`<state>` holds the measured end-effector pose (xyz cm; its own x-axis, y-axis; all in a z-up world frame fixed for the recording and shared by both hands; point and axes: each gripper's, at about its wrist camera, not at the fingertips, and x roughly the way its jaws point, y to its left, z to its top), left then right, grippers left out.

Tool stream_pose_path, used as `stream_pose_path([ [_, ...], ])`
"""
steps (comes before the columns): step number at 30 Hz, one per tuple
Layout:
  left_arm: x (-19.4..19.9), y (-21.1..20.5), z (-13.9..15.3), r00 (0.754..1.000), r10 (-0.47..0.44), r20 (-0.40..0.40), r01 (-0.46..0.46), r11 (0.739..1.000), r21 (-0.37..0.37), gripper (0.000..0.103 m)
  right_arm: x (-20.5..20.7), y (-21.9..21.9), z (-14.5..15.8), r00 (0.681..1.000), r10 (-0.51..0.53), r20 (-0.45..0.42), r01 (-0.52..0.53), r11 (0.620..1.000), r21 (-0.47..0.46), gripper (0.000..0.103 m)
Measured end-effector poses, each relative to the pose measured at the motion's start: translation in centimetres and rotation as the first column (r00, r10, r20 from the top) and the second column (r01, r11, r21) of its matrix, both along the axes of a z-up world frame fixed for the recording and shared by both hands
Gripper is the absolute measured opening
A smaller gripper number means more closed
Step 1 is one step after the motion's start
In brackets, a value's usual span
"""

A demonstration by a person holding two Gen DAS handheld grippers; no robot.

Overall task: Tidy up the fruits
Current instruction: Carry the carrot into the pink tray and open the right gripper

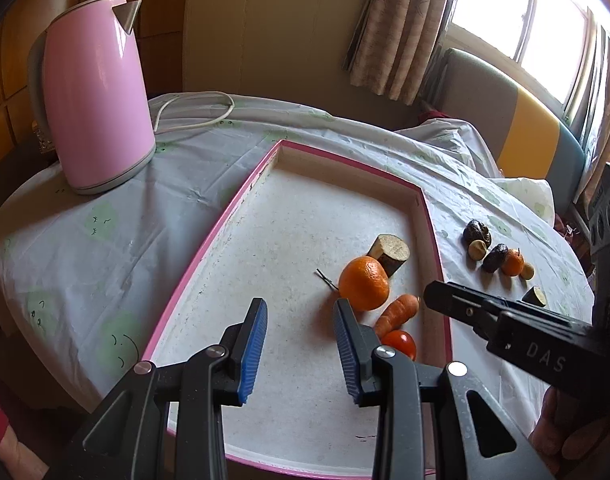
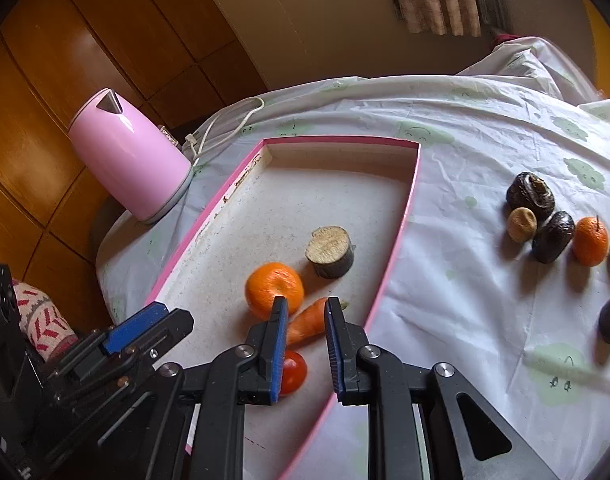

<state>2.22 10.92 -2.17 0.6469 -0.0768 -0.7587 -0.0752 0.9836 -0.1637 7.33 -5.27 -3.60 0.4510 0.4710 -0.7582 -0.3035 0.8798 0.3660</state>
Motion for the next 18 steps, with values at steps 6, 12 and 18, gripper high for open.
stream_pose_path([
  [6, -0.2, -0.7, 0.3, 1.000, -0.016, 0.006, 0.016, 1.000, 0.004, 0.035, -1.4, -0.6, 0.2, 0.999, -0.005, 0.038, 0.007, 0.999, -0.036, 0.021],
  [12, -0.4, -1.6, 0.6, 0.999, -0.044, 0.013, 0.044, 0.999, 0.019, 0.035, -2.7, -1.8, 0.7, 0.996, -0.036, 0.083, 0.042, 0.997, -0.066, 0.021],
  [18, -0.5, -2.6, 0.7, 0.997, -0.072, 0.015, 0.071, 0.997, 0.026, 0.035, -3.7, -3.6, 1.1, 0.990, -0.082, 0.117, 0.093, 0.991, -0.098, 0.021],
])
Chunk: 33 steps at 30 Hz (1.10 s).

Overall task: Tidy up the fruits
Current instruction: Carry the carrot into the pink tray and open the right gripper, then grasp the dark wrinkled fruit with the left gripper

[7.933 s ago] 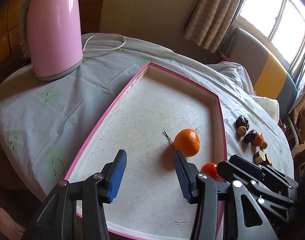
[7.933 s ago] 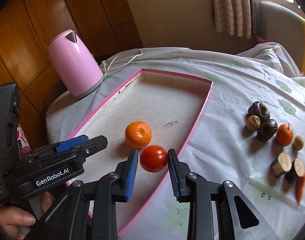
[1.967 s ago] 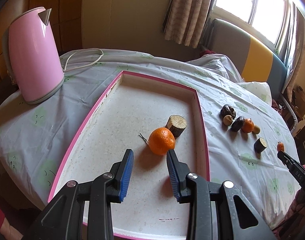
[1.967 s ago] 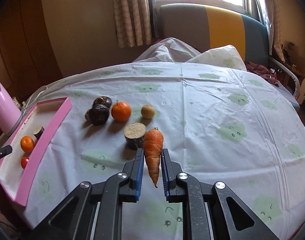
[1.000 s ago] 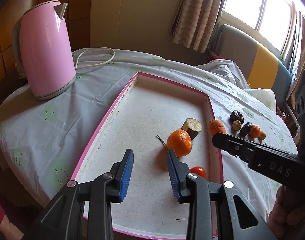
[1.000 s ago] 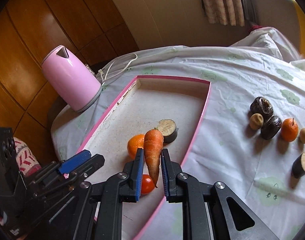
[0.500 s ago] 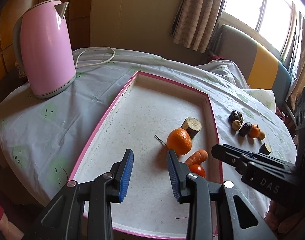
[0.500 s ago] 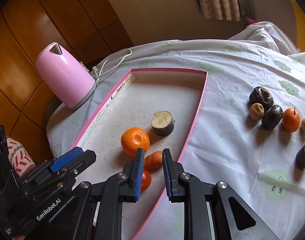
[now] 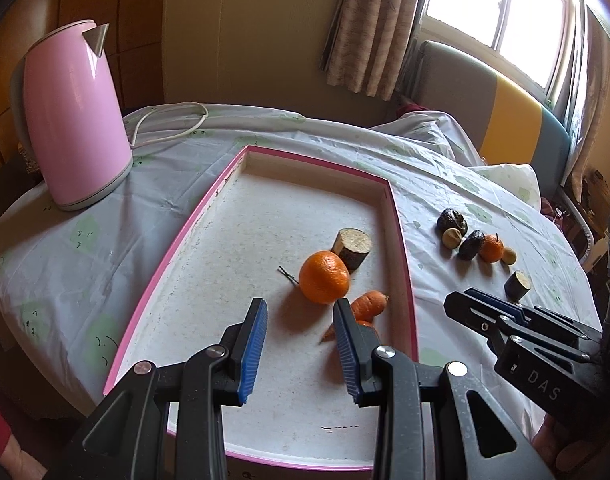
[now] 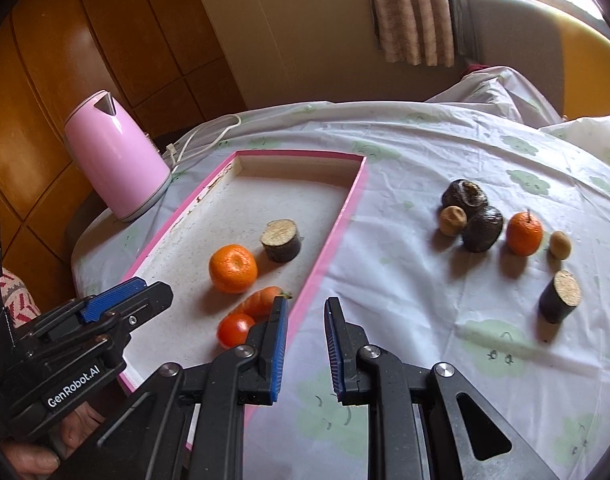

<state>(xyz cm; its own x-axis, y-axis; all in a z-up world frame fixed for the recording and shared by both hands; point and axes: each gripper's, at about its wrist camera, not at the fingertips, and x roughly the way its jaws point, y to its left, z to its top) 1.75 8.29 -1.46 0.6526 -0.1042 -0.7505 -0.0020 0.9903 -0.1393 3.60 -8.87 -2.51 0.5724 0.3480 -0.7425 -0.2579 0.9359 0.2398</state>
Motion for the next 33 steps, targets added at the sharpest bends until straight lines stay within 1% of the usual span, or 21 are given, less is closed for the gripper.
stream_pose_path([
  [1, 0.0, -0.2, 0.0, 1.000, -0.005, 0.001, 0.005, 1.000, 0.003, 0.035, -0.2, -0.2, 0.0, 1.000, -0.006, 0.005, 0.006, 1.000, -0.007, 0.023],
  [6, -0.1, -1.3, 0.2, 0.999, -0.037, 0.001, 0.037, 0.999, 0.010, 0.035, -0.7, -1.6, 0.0, 0.999, -0.037, 0.018, 0.037, 0.999, -0.029, 0.023],
  [7, -0.1, -1.5, 0.2, 0.999, -0.044, 0.001, 0.044, 0.999, 0.011, 0.035, -0.8, -1.9, -0.1, 0.999, -0.047, 0.019, 0.047, 0.998, -0.032, 0.025],
  [8, -0.1, -1.8, 0.2, 0.999, -0.052, 0.000, 0.052, 0.999, 0.013, 0.035, -0.9, -2.3, -0.1, 0.998, -0.058, 0.021, 0.059, 0.998, -0.036, 0.029],
  [10, -0.1, -2.3, 0.2, 0.998, -0.067, -0.002, 0.067, 0.998, 0.016, 0.035, -1.0, -3.2, -0.1, 0.997, -0.078, 0.026, 0.079, 0.996, -0.039, 0.034],
  [16, 0.2, -3.8, 0.1, 0.994, -0.106, -0.010, 0.106, 0.994, 0.026, 0.034, -1.3, -6.3, -0.5, 0.987, -0.157, 0.026, 0.158, 0.986, -0.050, 0.034],
  [18, 0.3, -4.5, 0.1, 0.992, -0.126, -0.012, 0.126, 0.992, 0.029, 0.034, -1.4, -7.5, -0.6, 0.982, -0.184, 0.027, 0.186, 0.981, -0.057, 0.037],
  [19, 0.4, -4.7, 0.1, 0.991, -0.135, -0.014, 0.136, 0.990, 0.029, 0.034, -1.5, -8.1, -0.7, 0.979, -0.200, 0.027, 0.201, 0.978, -0.061, 0.041],
  [22, 0.8, -5.9, 0.2, 0.985, -0.171, -0.019, 0.172, 0.985, 0.025, 0.034, -1.7, -10.0, -1.1, 0.968, -0.251, 0.023, 0.252, 0.965, -0.070, 0.042],
  [24, 1.1, -6.6, 0.2, 0.980, -0.195, -0.029, 0.196, 0.981, 0.010, 0.034, -1.7, -11.3, -1.4, 0.958, -0.287, 0.018, 0.287, 0.955, -0.075, 0.042],
  [28, 1.7, -8.1, 0.7, 0.971, -0.240, -0.021, 0.240, 0.971, -0.006, 0.034, -1.9, -13.9, -1.7, 0.934, -0.355, 0.024, 0.356, 0.931, -0.085, 0.048],
  [31, 2.6, -9.1, 0.7, 0.964, -0.265, -0.035, 0.263, 0.964, -0.035, 0.034, -1.9, -15.5, -1.9, 0.919, -0.394, 0.024, 0.395, 0.915, -0.089, 0.048],
  [33, 3.1, -10.0, 0.7, 0.957, -0.286, -0.039, 0.285, 0.958, -0.029, 0.034, -2.0, -16.4, -2.1, 0.908, -0.417, 0.026, 0.418, 0.903, -0.098, 0.048],
])
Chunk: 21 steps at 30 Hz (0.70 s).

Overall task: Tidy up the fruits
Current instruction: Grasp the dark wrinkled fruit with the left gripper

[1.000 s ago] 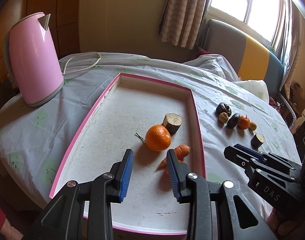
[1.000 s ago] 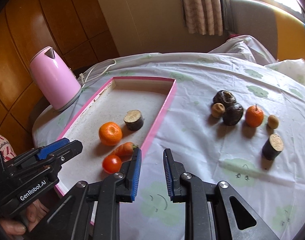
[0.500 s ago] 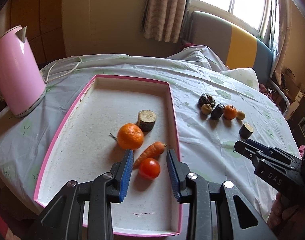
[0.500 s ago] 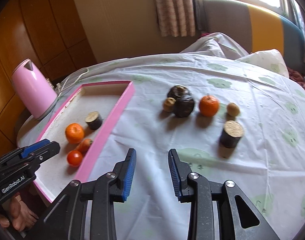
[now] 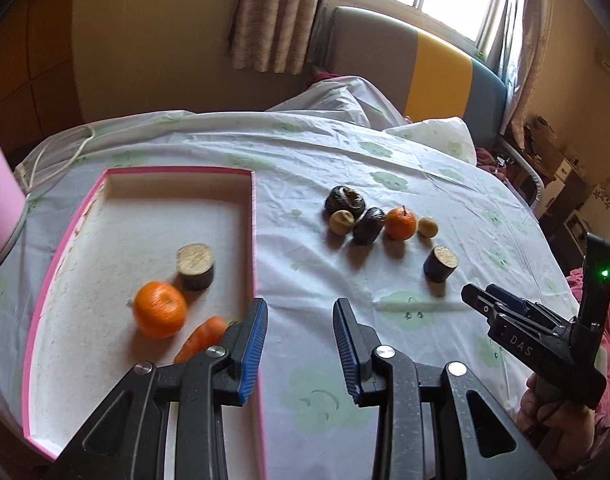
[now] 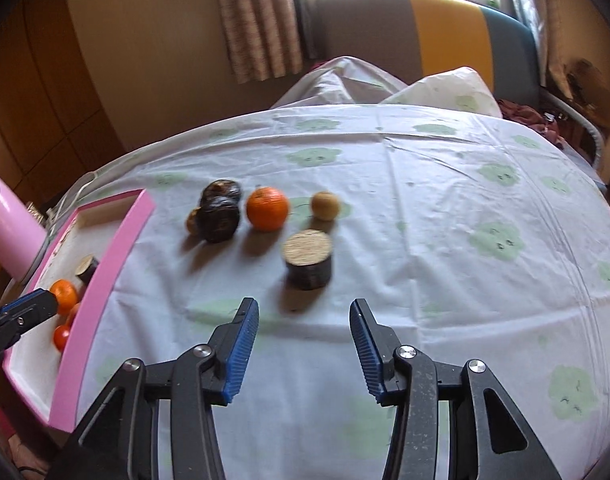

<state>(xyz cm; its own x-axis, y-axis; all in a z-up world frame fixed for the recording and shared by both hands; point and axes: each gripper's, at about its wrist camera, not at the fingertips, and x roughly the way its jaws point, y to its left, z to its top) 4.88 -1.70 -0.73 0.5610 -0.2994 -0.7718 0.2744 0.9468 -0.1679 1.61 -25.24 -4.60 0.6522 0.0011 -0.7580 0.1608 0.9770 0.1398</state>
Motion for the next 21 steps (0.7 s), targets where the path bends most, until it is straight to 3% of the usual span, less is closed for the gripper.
stream_pose_path([
  [13, 4.7, -5.9, -2.0, 0.993, -0.080, -0.082, 0.076, 0.996, -0.051, 0.033, 0.0, -3.4, -1.3, 0.997, -0.071, -0.013, 0.071, 0.997, -0.016, 0.048],
  [21, 7.2, -10.0, -1.9, 0.989, -0.147, 0.029, 0.146, 0.988, 0.049, 0.033, 0.2, -4.0, -2.0, 0.997, -0.070, -0.017, 0.070, 0.997, 0.010, 0.048],
])
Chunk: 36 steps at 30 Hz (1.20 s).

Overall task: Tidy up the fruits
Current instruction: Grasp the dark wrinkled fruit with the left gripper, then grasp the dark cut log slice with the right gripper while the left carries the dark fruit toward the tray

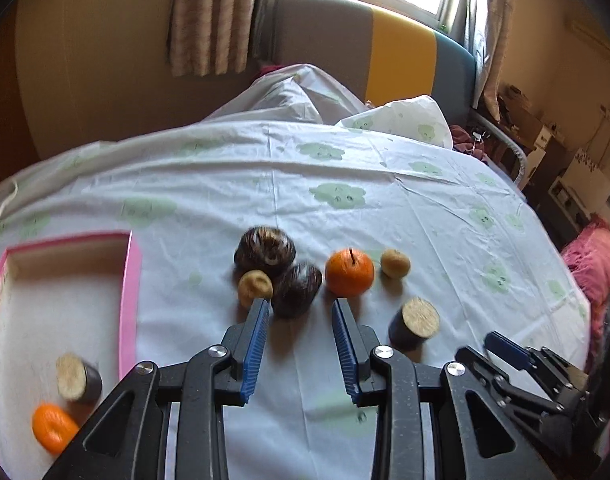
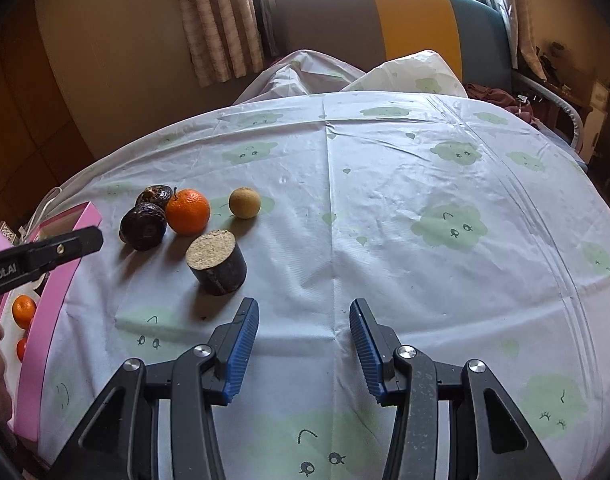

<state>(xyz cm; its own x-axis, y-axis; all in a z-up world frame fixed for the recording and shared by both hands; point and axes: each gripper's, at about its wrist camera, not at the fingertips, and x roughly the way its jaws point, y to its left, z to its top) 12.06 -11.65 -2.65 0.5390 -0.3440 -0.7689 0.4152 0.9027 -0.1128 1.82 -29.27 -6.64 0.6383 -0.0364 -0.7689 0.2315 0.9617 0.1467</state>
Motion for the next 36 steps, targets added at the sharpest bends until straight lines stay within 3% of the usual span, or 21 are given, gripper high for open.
stream_pose_path([
  [4, 1.4, -1.6, -0.9, 0.999, -0.049, 0.019, 0.047, 0.995, 0.085, 0.034, 0.1, -0.2, -0.2, 1.000, 0.004, 0.008, -0.004, 1.000, 0.007, 0.050],
  [7, 2.0, -2.1, -1.6, 0.998, -0.059, 0.017, 0.057, 0.993, 0.105, 0.033, 0.3, -0.2, -0.3, 1.000, 0.007, 0.012, -0.007, 1.000, 0.008, 0.051],
  [8, 2.0, -2.2, -1.9, 0.998, -0.063, 0.015, 0.061, 0.991, 0.117, 0.024, 0.3, -0.2, -0.4, 1.000, 0.007, 0.014, -0.007, 1.000, 0.010, 0.051],
  [9, 1.9, -2.3, -1.9, 0.998, -0.066, 0.024, 0.062, 0.991, 0.120, 0.024, 0.3, -0.3, -0.4, 1.000, 0.006, 0.017, -0.006, 1.000, 0.012, 0.051],
  [15, -0.2, -0.8, -1.3, 0.998, -0.055, 0.029, 0.053, 0.995, 0.079, 0.024, 0.2, -0.4, -0.5, 1.000, 0.010, 0.027, -0.010, 1.000, 0.020, 0.051],
  [22, -6.0, 2.2, -1.8, 1.000, -0.019, 0.003, 0.019, 0.999, 0.037, 0.024, 0.1, -0.4, -0.5, 0.999, 0.015, 0.029, -0.016, 1.000, 0.018, 0.051],
  [25, -7.9, 2.5, -2.3, 0.998, -0.033, 0.049, 0.031, 0.999, 0.037, 0.023, 0.1, -0.3, -0.4, 0.999, 0.020, 0.025, -0.021, 1.000, 0.013, 0.051],
  [28, -7.9, 2.2, -2.3, 0.997, -0.031, 0.075, 0.028, 0.999, 0.042, 0.023, 0.3, -0.3, -0.2, 1.000, 0.019, 0.014, -0.019, 1.000, 0.012, 0.051],
  [36, -5.6, 2.9, -2.1, 0.999, 0.016, 0.039, -0.015, 0.999, -0.032, 0.023, 0.8, 0.0, 1.4, 0.997, 0.061, 0.046, -0.064, 0.996, 0.056, 0.050],
])
